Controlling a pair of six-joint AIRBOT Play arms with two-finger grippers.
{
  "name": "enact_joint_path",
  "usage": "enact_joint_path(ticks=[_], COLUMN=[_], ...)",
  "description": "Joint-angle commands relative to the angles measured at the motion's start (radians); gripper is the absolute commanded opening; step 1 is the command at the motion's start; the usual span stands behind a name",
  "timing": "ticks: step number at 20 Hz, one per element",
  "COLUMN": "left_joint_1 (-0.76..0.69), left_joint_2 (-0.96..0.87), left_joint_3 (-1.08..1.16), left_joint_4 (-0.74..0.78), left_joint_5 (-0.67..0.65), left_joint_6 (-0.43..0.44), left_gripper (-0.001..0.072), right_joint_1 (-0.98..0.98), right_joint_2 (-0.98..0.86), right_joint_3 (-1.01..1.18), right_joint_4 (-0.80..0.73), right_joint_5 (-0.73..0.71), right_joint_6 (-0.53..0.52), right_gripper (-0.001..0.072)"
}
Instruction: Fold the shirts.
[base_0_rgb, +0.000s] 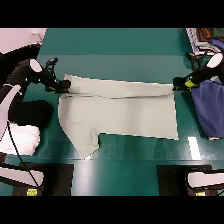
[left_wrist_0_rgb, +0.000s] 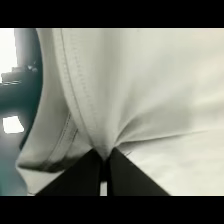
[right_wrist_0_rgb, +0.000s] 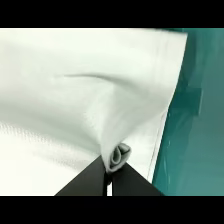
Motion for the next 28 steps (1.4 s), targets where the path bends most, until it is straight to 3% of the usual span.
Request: enact_joint_path(ticks=[1,2,3,8,11,15,18,28], left_joint_1=[0.000,0.000,0.001,0.009,0.025,0.025,0.025,0.024], left_joint_2=[0.007,0.021,0.044,0.255,0.420,0.634,0.687,0.686], left_joint_3=[-0.051,-0.051,-0.051,-0.097,-0.297,-0.637,-0.808,-0.927], left_joint_4=[-0.023,-0.019,-0.006,0.203,0.183,0.026,-0.081,-0.278], left_joint_5=[0.006,0.000,-0.004,-0.171,-0.190,-0.158,-0.111,0.105], left_joint_6=[0.004,0.004,0.008,0.008,-0.006,-0.018,-0.017,-0.016], left_gripper=[0.0267,0.0445,0.0416,0.0416,0.0416,0.0417,0.0445,0.0443], right_joint_1=[0.014,0.014,0.008,-0.057,-0.086,-0.061,-0.028,-0.005], right_joint_2=[0.048,0.063,0.085,0.220,0.297,0.366,0.378,0.378], right_joint_3=[-0.095,-0.095,-0.095,-0.097,-0.096,-0.096,-0.096,-0.096], right_joint_4=[0.008,0.008,0.008,0.031,0.138,0.166,0.165,0.165], right_joint_5=[-0.059,-0.055,-0.044,0.129,0.183,0.169,0.167,0.164], right_joint_6=[0.024,0.024,0.024,0.002,-0.049,-0.063,-0.074,-0.075], right_gripper=[0.0091,0.0238,0.0318,0.0317,0.0318,0.0318,0.0317,0.0317])
